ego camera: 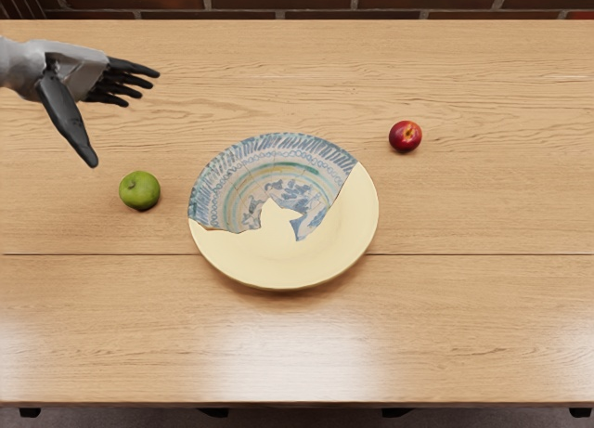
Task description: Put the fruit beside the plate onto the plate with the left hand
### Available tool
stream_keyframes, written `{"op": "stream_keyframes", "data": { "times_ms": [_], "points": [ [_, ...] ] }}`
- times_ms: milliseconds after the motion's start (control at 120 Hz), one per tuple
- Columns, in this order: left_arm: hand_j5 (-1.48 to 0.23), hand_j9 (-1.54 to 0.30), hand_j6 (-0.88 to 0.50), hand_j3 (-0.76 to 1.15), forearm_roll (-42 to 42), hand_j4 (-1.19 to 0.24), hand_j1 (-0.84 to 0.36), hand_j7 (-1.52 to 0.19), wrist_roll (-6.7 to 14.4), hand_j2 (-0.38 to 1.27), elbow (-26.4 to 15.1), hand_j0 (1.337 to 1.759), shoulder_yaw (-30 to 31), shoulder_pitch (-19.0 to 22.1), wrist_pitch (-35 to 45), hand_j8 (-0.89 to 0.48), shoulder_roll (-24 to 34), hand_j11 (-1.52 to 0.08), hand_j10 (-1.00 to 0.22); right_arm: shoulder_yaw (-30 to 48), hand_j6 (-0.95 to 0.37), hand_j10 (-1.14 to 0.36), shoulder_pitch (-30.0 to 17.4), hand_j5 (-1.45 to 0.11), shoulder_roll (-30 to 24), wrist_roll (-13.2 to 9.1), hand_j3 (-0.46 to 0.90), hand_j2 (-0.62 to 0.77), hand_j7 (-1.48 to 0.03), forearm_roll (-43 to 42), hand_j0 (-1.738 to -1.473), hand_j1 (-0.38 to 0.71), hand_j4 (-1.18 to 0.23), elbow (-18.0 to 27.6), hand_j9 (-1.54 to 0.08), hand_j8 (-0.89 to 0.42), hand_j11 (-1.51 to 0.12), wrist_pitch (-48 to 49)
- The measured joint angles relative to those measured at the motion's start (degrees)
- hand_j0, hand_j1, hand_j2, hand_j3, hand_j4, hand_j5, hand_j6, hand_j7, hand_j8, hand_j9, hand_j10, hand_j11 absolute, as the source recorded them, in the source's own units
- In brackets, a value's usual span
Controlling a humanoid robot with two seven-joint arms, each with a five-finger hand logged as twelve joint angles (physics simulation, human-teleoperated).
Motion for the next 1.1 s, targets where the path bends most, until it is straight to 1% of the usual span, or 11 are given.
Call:
{"op": "stream_keyframes", "data": {
  "times_ms": [250,300,350,400,450,492,525,608,717,850,1100],
  "points": [
    [-0.01,-0.01,-0.01,0.00,0.3,-0.01,0.34,-0.01,0.4,0.00,1.4,1.658,-0.3,0.0,0.0,-0.01,-1.3,-0.01,-0.01,0.0,-0.01,-0.01,0.0,-0.01,0.0,0.0,0.00,0.00,-0.01,0.1,-1.658,-0.34,-0.01,0.1,-0.01,-0.01,-0.01,0.0],
    [-0.01,-0.01,-0.01,0.00,0.8,-0.01,0.34,-0.01,2.5,0.00,3.9,1.658,-0.2,-0.2,0.0,-0.01,-5.9,-0.01,-0.01,0.0,-0.01,-0.01,0.0,-0.01,0.0,0.0,0.00,0.00,-0.01,0.1,-1.658,-0.34,-0.01,0.1,-0.01,-0.01,-0.01,0.0],
    [-0.01,-0.01,-0.01,0.00,2.0,-0.01,0.34,-0.01,4.6,0.00,8.1,1.658,1.1,-1.0,0.0,-0.01,-14.5,-0.01,-0.01,0.0,-0.01,-0.01,0.0,-0.01,0.0,0.0,0.00,0.00,-0.01,0.1,-1.658,-0.34,-0.01,0.1,-0.01,-0.01,-0.01,0.0],
    [-0.01,-0.01,-0.01,0.00,2.6,-0.01,0.34,-0.01,5.9,0.00,9.9,1.658,5.1,-6.0,0.0,-0.01,-23.3,-0.01,-0.01,0.0,-0.01,-0.01,0.0,-0.01,0.0,0.0,0.00,0.00,-0.01,0.1,-1.658,-0.34,-0.01,0.1,-0.01,-0.01,-0.01,0.0],
    [-0.01,-0.01,-0.01,0.00,0.6,-0.01,0.34,-0.01,6.7,0.00,6.3,1.658,11.7,-14.0,0.0,-0.01,-28.4,-0.01,-0.01,0.0,-0.01,-0.01,0.0,-0.01,0.0,0.0,0.00,0.00,-0.01,0.1,-1.658,-0.34,-0.01,0.1,-0.01,-0.01,-0.01,0.0],
    [-0.01,-0.01,-0.01,0.00,-4.0,-0.01,0.34,-0.01,7.2,0.00,-1.3,1.658,17.6,-21.3,2.3,-0.01,-32.6,-0.01,-0.01,0.0,-0.01,-0.01,0.0,-0.01,0.0,0.0,0.00,0.00,-0.01,0.1,-1.658,-0.34,-0.01,0.1,-0.01,-0.01,-0.01,0.0],
    [-0.01,-0.01,-0.01,0.00,-8.6,-0.01,0.34,-0.01,7.5,0.00,-7.1,1.658,21.0,-22.9,7.0,-0.01,-38.1,-0.01,-0.01,0.0,-0.01,-0.01,0.0,-0.01,0.0,0.0,0.00,0.00,-0.01,0.1,-1.658,-0.34,-0.01,0.1,-0.01,-0.01,-0.01,0.0],
    [-0.01,-0.01,-0.01,0.00,-20.1,-0.01,0.34,-0.01,8.9,0.00,-17.0,1.658,26.1,-19.9,22.0,-0.01,-39.9,-0.01,-0.01,0.0,-0.01,-0.01,0.0,-0.01,0.0,0.0,0.00,0.00,-0.01,0.1,-1.658,-0.34,-0.01,0.1,-0.01,-0.01,-0.01,0.0],
    [-0.01,-0.01,-0.01,0.00,-28.3,-0.01,0.34,-0.01,12.6,0.00,-22.2,1.658,28.4,-13.7,41.2,-0.01,-39.9,-0.01,-0.01,0.0,-0.01,-0.01,0.0,-0.01,0.0,0.0,0.00,0.00,-0.01,0.1,-1.658,-0.34,-0.01,0.1,-0.01,-0.01,-0.01,0.0],
    [-0.01,-0.01,-0.01,0.00,-29.9,-0.01,0.34,-0.01,15.5,0.00,-24.0,1.658,25.0,-9.4,54.0,-0.01,-39.9,-0.01,-0.01,0.0,-0.01,-0.01,0.0,-0.01,0.0,0.0,0.00,0.00,-0.01,0.1,-1.658,-0.34,-0.01,0.1,-0.01,-0.01,-0.01,0.0],
    [-0.01,-0.01,-0.01,0.00,-27.9,-0.01,0.34,-0.01,16.2,0.00,-22.0,1.658,20.9,-2.3,58.4,-0.01,-39.9,-0.01,-0.01,0.0,-0.01,-0.01,0.0,-0.01,0.0,0.0,0.00,0.00,-0.01,0.1,-1.658,-0.34,-0.01,0.1,-0.01,-0.01,-0.01,0.0]
  ]
}}
